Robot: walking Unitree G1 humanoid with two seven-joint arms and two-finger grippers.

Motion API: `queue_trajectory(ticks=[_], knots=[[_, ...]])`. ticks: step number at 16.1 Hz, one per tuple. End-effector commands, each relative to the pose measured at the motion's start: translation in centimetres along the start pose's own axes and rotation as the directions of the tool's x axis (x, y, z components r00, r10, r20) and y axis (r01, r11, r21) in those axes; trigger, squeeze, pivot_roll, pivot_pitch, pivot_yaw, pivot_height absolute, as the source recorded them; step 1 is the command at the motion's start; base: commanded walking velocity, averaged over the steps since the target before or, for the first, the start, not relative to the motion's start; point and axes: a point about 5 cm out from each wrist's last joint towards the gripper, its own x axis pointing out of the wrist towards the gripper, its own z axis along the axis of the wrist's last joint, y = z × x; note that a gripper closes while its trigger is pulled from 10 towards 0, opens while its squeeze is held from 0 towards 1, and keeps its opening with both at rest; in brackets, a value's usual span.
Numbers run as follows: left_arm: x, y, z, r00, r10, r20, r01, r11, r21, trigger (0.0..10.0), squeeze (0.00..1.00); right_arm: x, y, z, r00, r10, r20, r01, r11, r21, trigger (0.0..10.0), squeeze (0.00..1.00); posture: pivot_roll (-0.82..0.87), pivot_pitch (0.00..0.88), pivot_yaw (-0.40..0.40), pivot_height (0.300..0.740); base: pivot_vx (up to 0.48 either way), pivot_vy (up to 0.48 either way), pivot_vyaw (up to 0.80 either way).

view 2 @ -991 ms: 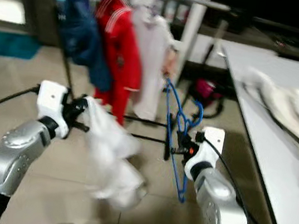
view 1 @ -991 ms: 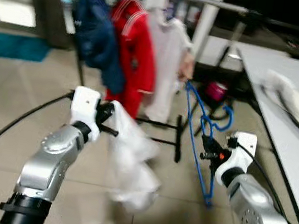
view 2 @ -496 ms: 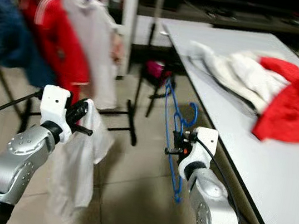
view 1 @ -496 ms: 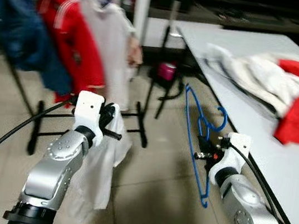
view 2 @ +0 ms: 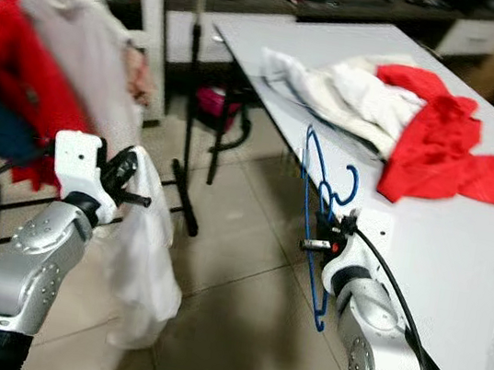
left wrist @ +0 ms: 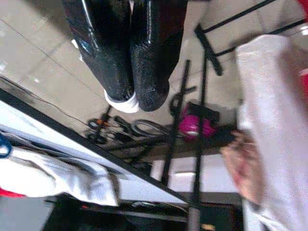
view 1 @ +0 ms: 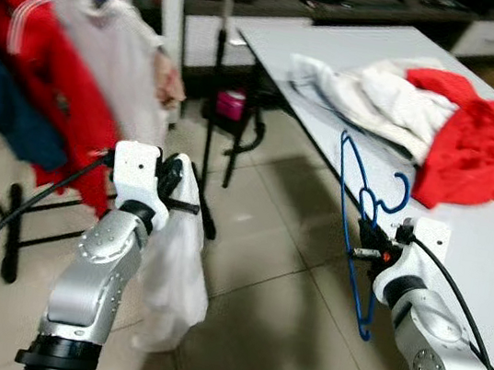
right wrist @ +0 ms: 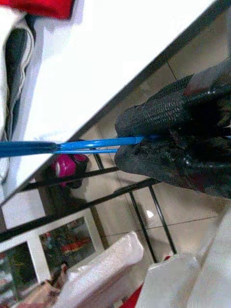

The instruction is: Hang hanger

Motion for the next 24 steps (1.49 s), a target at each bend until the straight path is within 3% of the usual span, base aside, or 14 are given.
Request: queue_trajectory(ticks=[1, 4, 6, 9, 12, 14, 18, 24], knots=[[-0.4, -0.5, -0.3, 0.997, -0.024, -0.067, 0.022, 0.999, -0.025, 10.0, 0.0, -0.4, 0.6, 0.3, 0.999, 0.029, 0.034, -0.031, 0.997, 0.063, 10.0, 0.0, 0.06, 0.0, -0.054, 0.74, 0.0, 0.0, -0.8], [-0.4, 0.1, 0.0, 0.998, -0.002, -0.061, 0.003, 1.0, 0.011, 10.0, 0.0, 0.1, 0.9, 0.2, 0.999, -0.014, 0.034, 0.011, 0.995, 0.104, 10.0, 0.0, 0.07, 0.0, -0.061, 0.74, 0.0, 0.0, -0.8], [-0.6, 0.2, -0.1, 0.995, 0.043, -0.092, -0.03, 0.989, 0.143, 10.0, 0.0, 0.0, 1.0, -0.1, 1.0, -0.014, 0.017, 0.012, 0.996, 0.093, 10.0, 0.0, 0.08, 0.003, -0.06, 0.74, 0.0, 0.0, -0.79], [-0.8, 1.1, -0.2, 0.994, 0.068, -0.081, -0.061, 0.995, 0.085, 10.0, 0.0, 0.3, 0.2, -0.4, 0.992, -0.127, 0.023, 0.126, 0.991, 0.052, 10.0, 0.0, 0.08, 0.0, -0.066, 0.74, 0.0, 0.0, -0.79], [0.0, 1.1, 0.5, 0.996, 0.061, -0.059, -0.054, 0.992, 0.111, 10.0, 0.0, 0.5, 0.0, -0.2, 0.993, -0.118, 0.012, 0.118, 0.992, 0.046, 10.0, 0.0, 0.07, 0.003, -0.045, 0.74, 0.0, 0.0, -0.79], [-0.2, 0.8, 0.6, 0.997, 0.036, -0.068, -0.029, 0.994, 0.104, 10.0, 0.0, -0.1, -0.2, -0.8, 0.992, -0.126, -0.015, 0.127, 0.987, 0.101, 10.0, 0.0, 0.07, 0.01, -0.046, 0.74, 0.0, 0.0, -0.79], [0.1, 0.6, 0.6, 0.997, 0.044, -0.068, -0.038, 0.996, 0.086, 10.0, 0.0, 0.2, 0.5, -1.2, 0.99, -0.131, -0.051, 0.135, 0.987, 0.085, 10.0, 0.0, 0.06, 0.019, -0.026, 0.74, 0.0, 0.271, -0.79], [0.2, 0.5, 0.8, 0.997, 0.001, -0.077, 0.008, 0.992, 0.125, 10.0, 0.0, 0.1, 0.6, -1.4, 0.988, -0.141, -0.066, 0.146, 0.986, 0.079, 10.0, 0.0, 0.07, 0.029, -0.019, 0.74, 0.0, 0.356, -0.78]])
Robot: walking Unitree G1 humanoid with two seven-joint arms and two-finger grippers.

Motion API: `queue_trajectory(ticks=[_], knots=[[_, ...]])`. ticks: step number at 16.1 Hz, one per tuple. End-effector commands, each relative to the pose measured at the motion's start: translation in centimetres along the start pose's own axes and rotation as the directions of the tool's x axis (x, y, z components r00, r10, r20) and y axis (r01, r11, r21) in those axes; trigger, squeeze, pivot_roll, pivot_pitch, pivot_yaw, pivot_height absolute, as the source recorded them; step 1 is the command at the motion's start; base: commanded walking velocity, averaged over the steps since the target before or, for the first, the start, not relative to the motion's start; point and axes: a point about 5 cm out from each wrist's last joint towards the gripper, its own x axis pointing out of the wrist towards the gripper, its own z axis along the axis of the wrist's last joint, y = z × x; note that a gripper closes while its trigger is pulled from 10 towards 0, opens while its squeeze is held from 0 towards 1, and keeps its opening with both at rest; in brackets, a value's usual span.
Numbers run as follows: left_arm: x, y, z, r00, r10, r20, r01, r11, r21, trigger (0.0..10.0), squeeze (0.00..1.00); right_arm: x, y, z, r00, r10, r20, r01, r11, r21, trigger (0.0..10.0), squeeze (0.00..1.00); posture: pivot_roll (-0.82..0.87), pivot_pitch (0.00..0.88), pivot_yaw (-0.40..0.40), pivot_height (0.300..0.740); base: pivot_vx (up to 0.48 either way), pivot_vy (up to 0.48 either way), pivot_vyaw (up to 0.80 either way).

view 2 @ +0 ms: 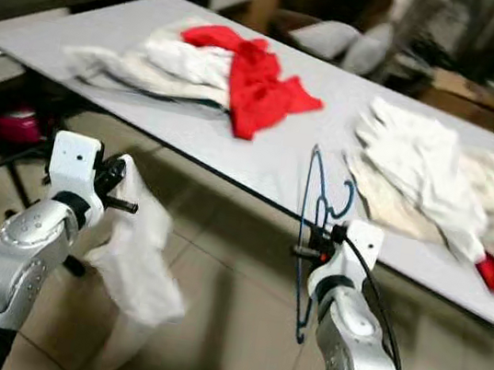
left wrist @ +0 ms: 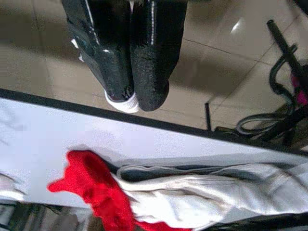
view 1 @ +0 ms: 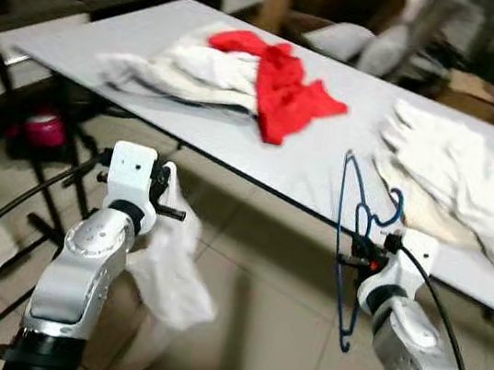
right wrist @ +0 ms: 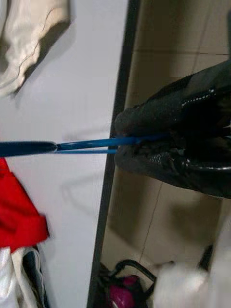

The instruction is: Hang hanger

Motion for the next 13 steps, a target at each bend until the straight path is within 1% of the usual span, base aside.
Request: queue_trajectory(ticks=[1, 7, 9, 10, 11, 13], knots=[[0.4, -1.0, 1.2, 0.998, -0.05, 0.04, 0.05, 0.999, 0.012, 10.0, 0.0, 0.1, -0.7, 0.4, 1.0, -0.025, 0.011, 0.026, 1.0, -0.006, 10.0, 0.0, 0.07, 0.029, -0.019, 0.74, 0.0, 0.368, -0.78], [0.2, -0.5, 1.0, 0.997, -0.076, 0.021, 0.075, 0.997, 0.037, 10.0, 0.0, -0.7, -0.6, -0.2, 0.999, -0.05, 0.011, 0.05, 0.998, -0.023, 10.0, 0.0, 0.06, 0.032, 0.026, 0.74, 0.0, 0.379, -0.78], [0.1, -0.2, 1.0, 0.997, -0.074, 0.017, 0.073, 0.996, 0.043, 10.0, 0.0, -0.9, -0.6, -0.3, 0.999, -0.039, 0.014, 0.039, 0.998, -0.045, 10.0, 0.0, 0.06, 0.029, 0.033, 0.74, 0.0, 0.377, -0.78], [0.1, -0.3, 0.8, 0.997, -0.08, 0.013, 0.079, 0.996, 0.04, 10.0, 0.0, -1.0, -0.6, -0.3, 1.0, -0.026, 0.015, 0.027, 0.998, -0.056, 10.0, 0.0, 0.06, 0.024, 0.03, 0.74, 0.0, 0.0, -0.75], [-0.1, -0.6, 0.8, 0.996, -0.089, 0.013, 0.088, 0.995, 0.04, 10.0, 0.0, -1.1, -0.7, -0.4, 1.0, -0.007, 0.011, 0.008, 0.998, -0.062, 10.0, 0.0, 0.07, 0.02, 0.024, 0.74, 0.0, 0.0, 0.0], [-0.3, -0.5, 0.8, 0.997, -0.077, 0.019, 0.076, 0.996, 0.057, 10.0, 0.0, -1.0, -0.5, -0.4, 1.0, 0.021, 0.013, -0.02, 0.998, -0.067, 10.0, 0.0, 0.07, 0.01, 0.015, 0.74, 0.0, 0.0, 0.0]])
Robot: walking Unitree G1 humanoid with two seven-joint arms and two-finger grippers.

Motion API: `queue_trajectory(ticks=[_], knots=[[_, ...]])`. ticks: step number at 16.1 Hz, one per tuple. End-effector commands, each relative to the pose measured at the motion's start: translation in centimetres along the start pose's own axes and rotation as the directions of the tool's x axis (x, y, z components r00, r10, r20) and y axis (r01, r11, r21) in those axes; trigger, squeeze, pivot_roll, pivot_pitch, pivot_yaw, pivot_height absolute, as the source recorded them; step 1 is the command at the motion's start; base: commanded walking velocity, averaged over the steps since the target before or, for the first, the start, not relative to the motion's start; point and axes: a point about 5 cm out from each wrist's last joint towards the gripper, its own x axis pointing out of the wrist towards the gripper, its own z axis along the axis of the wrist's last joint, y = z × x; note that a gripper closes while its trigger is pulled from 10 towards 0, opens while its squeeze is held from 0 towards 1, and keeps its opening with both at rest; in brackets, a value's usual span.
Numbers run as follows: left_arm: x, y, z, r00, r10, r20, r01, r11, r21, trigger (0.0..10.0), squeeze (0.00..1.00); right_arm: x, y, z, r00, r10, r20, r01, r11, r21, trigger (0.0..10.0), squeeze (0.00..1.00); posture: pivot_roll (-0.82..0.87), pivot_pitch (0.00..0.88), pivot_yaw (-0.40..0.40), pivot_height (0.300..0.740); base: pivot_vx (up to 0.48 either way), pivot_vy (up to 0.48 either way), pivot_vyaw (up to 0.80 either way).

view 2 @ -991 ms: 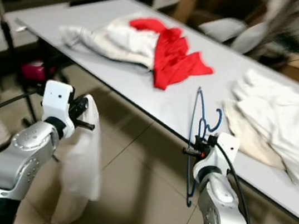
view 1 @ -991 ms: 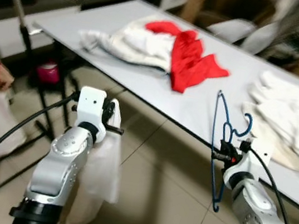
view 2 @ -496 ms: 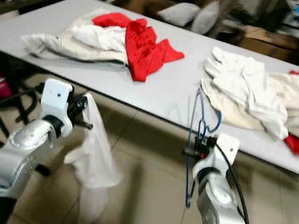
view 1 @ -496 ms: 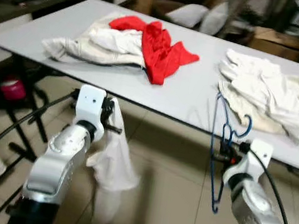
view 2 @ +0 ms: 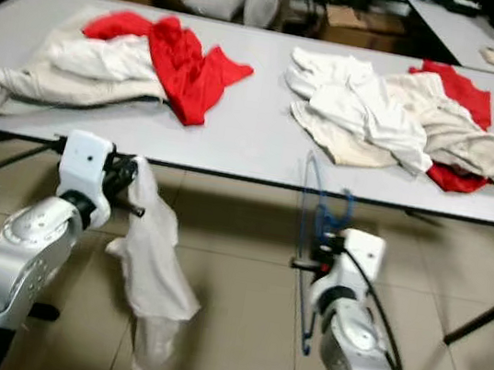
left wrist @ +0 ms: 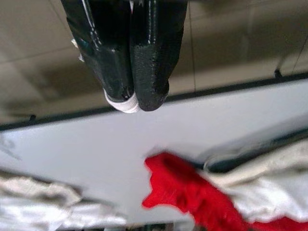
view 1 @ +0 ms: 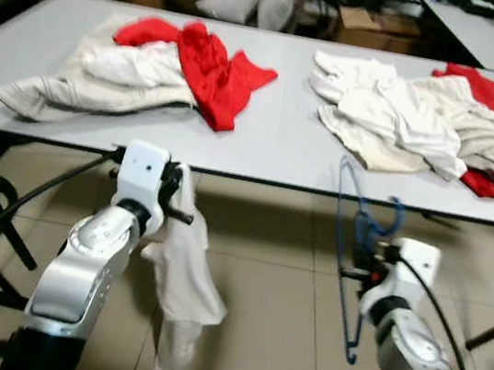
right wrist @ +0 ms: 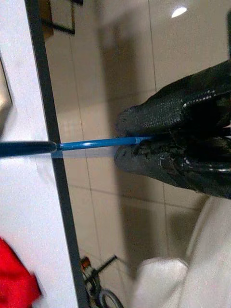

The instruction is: Hang hanger

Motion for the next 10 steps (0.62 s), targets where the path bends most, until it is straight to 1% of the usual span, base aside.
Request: queue_trajectory(ticks=[1, 2, 3, 5, 6, 8, 9, 10], knots=[[0.0, 0.1, 0.7, 0.999, 0.017, 0.032, -0.018, 1.0, 0.019, 10.0, 0.0, 0.2, 0.0, 0.9, 0.999, 0.025, 0.039, -0.025, 1.0, -0.006, 10.0, 0.0, 0.07, 0.006, 0.009, 0.74, 0.0, 0.0, 0.0], [-0.1, 0.2, 1.2, 0.998, 0.015, 0.064, -0.017, 1.0, 0.024, 10.0, 0.0, 0.5, 0.8, 1.5, 0.994, 0.088, 0.062, -0.087, 0.996, -0.016, 10.0, 0.0, 0.08, 0.005, 0.002, 0.74, 0.0, 0.0, 0.0], [-0.1, -0.1, 1.3, 0.997, 0.004, 0.078, -0.007, 0.999, 0.034, 10.0, 0.0, 0.5, 1.2, 1.7, 0.989, 0.128, 0.073, -0.125, 0.992, -0.035, 10.0, 0.0, 0.08, 0.002, -0.003, 0.74, 0.0, 0.0, 0.0], [-0.1, -0.3, 1.4, 0.996, -0.027, 0.081, 0.022, 0.998, 0.063, 10.0, 0.0, 0.6, 1.5, 2.0, 0.984, 0.16, 0.083, -0.156, 0.986, -0.05, 10.0, 0.0, 0.08, 0.0, -0.005, 0.74, 0.0, 0.0, 0.0], [-0.2, -0.3, 1.4, 0.996, -0.03, 0.089, 0.025, 0.998, 0.053, 10.0, 0.0, 0.5, 1.7, 2.2, 0.978, 0.188, 0.095, -0.183, 0.981, -0.065, 10.0, 0.0, 0.08, 0.0, -0.007, 0.74, 0.0, 0.0, 0.0], [-0.3, 0.3, 1.9, 0.993, -0.012, 0.114, 0.009, 1.0, 0.03, 10.0, 0.0, 0.1, 1.8, 2.9, 0.957, 0.267, 0.109, -0.253, 0.958, -0.132, 10.0, 0.0, 0.06, 0.0, -0.012, 0.74, 0.27, 0.0, 0.0], [-0.2, 0.5, 2.3, 0.992, -0.015, 0.124, 0.01, 0.999, 0.04, 10.0, 0.0, -0.1, 1.6, 3.4, 0.945, 0.307, 0.111, -0.285, 0.942, -0.174, 10.0, 0.0, 0.06, 0.0, -0.013, 0.74, 0.3, 0.0, 0.0], [-0.2, 0.6, 2.5, 0.992, -0.017, 0.128, 0.012, 0.999, 0.047, 10.0, 0.0, -0.2, 1.5, 3.6, 0.94, 0.323, 0.112, -0.299, 0.936, -0.188, 10.0, 0.0, 0.06, 0.0, -0.013, 0.74, 0.307, 0.0, 0.0]])
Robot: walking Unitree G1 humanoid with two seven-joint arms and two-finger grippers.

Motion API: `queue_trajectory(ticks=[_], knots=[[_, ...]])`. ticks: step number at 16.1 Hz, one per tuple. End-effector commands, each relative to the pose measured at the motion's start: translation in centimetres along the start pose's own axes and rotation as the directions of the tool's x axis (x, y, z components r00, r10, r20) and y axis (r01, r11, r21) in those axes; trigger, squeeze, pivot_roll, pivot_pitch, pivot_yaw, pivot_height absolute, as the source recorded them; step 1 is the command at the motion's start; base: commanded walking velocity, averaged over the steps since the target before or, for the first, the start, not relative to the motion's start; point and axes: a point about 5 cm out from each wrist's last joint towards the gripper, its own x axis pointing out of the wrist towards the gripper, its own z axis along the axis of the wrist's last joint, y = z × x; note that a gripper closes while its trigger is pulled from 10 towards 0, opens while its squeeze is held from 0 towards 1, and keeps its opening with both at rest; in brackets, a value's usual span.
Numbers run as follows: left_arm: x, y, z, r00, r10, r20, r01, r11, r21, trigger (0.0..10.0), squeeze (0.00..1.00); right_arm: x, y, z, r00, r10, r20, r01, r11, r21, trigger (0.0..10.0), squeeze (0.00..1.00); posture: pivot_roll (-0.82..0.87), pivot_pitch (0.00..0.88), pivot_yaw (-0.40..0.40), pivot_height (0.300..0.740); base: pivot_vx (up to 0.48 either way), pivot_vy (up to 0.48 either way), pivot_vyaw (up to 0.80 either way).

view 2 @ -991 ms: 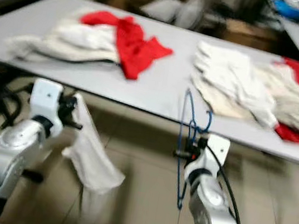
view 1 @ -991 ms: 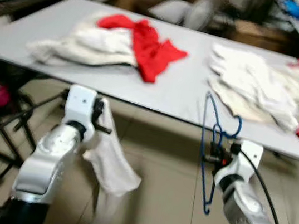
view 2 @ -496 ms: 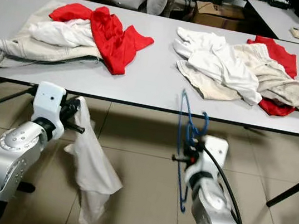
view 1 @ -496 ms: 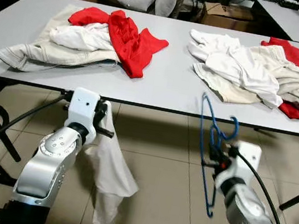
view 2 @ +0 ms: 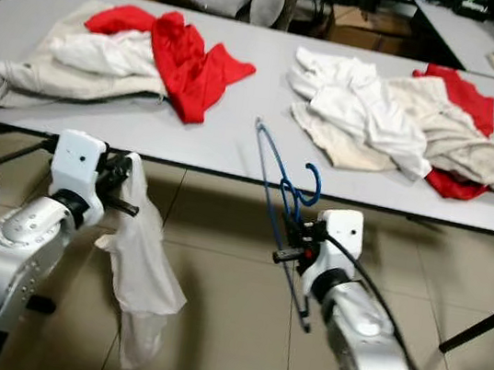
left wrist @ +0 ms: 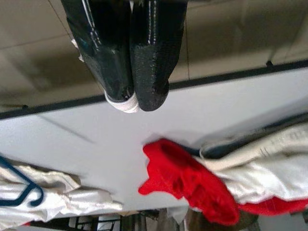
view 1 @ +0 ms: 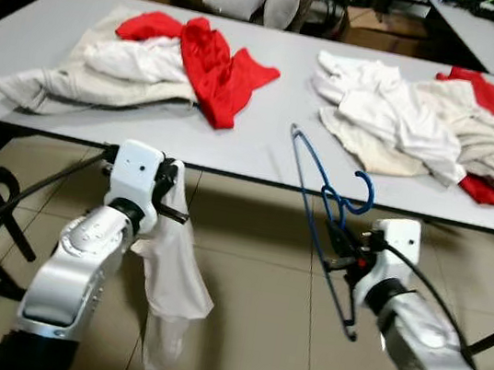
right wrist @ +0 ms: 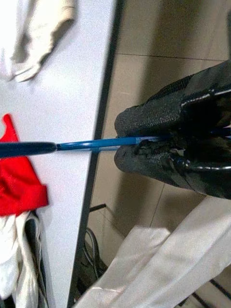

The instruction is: Hang hanger

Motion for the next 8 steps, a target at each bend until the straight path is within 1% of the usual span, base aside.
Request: queue_trajectory(ticks=[1, 2, 3, 4, 6, 7, 8], knots=[[0.2, 0.1, 2.1, 0.996, -0.018, 0.084, 0.017, 1.0, 0.014, 10.0, 0.0, -0.1, 0.0, 1.3, 0.997, 0.052, 0.049, -0.05, 0.998, -0.031, 10.0, 0.0, 0.05, 0.0, -0.013, 0.74, 0.315, 0.0, 0.0], [0.4, 0.7, 3.0, 0.994, -0.024, 0.104, 0.021, 0.999, 0.029, 10.0, 0.0, -0.9, -0.3, 2.3, 0.986, 0.157, 0.052, -0.151, 0.983, -0.105, 10.0, 0.0, 0.05, 0.0, -0.015, 0.74, 0.345, 0.0, 0.0], [0.6, 1.4, 3.5, 0.994, -0.009, 0.109, 0.004, 0.999, 0.049, 10.0, 0.0, -1.4, -0.8, 2.8, 0.977, 0.207, 0.04, -0.198, 0.967, -0.163, 10.0, 0.0, 0.05, 0.0, -0.015, 0.74, 0.349, 0.0, 0.0], [0.9, 2.1, 3.9, 0.994, 0.003, 0.11, -0.01, 0.998, 0.066, 10.0, 0.0, -2.2, -1.3, 3.3, 0.962, 0.273, 0.012, -0.264, 0.938, -0.227, 10.0, 0.0, 0.05, 0.0, -0.015, 0.74, 0.352, 0.0, 0.0], [1.3, 2.8, 4.3, 0.993, 0.015, 0.115, -0.025, 0.996, 0.08, 10.0, 0.0, -3.1, -2.0, 3.6, 0.939, 0.343, -0.031, -0.338, 0.901, -0.272, 10.0, 0.0, 0.05, 0.0, -0.016, 0.74, 0.349, 0.0, 0.0], [1.4, 2.9, 4.5, 0.993, 0.018, 0.118, -0.028, 0.996, 0.081, 10.0, 0.0, -3.3, -2.2, 3.6, 0.935, 0.352, -0.038, -0.348, 0.897, -0.274, 10.0, 0.0, 0.05, 0.0, -0.018, 0.74, 0.349, 0.0, 0.0], [1.5, 3.0, 4.7, 0.992, 0.017, 0.122, -0.027, 0.996, 0.08, 10.0, 0.0, -3.1, -2.4, 3.7, 0.941, 0.338, -0.029, -0.333, 0.904, -0.269, 10.0, 0.0, 0.05, 0.0, -0.019, 0.74, 0.349, 0.0, 0.0]])
